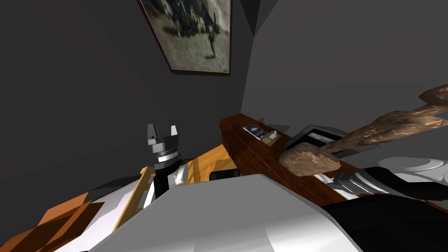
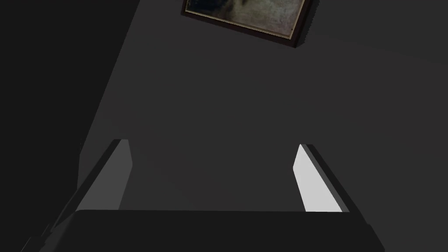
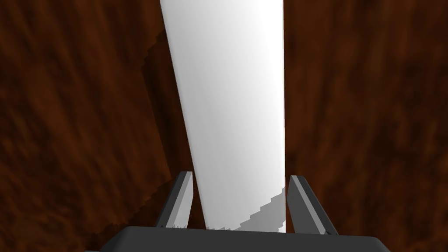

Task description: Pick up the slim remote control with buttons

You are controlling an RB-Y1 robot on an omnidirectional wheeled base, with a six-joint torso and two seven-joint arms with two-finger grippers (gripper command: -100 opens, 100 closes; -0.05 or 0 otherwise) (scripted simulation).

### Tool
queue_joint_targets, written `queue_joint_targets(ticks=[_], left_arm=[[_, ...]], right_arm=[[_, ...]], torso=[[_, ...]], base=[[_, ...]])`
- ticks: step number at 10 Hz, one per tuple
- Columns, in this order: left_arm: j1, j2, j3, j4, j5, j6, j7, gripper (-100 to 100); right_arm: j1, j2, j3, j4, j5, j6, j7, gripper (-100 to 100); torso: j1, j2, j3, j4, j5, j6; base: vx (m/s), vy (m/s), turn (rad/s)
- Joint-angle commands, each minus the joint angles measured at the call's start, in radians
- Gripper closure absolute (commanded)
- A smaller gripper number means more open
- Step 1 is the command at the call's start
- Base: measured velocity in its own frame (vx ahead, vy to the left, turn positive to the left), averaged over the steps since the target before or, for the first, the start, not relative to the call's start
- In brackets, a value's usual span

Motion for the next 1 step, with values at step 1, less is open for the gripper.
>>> queue_joint_targets(ticks=[1], left_arm=[[0.0, 0.0, 0.0, 0.0, 0.0, 0.0, 0.0, 0]], right_arm=[[0.0, 0.0, 0.0, 0.0, 0.0, 0.0, 0.0, 0]], torso=[[0.0, 0.0, 0.0, 0.0, 0.0, 0.0]], base=[[-0.009, 0.0, -0.008]])
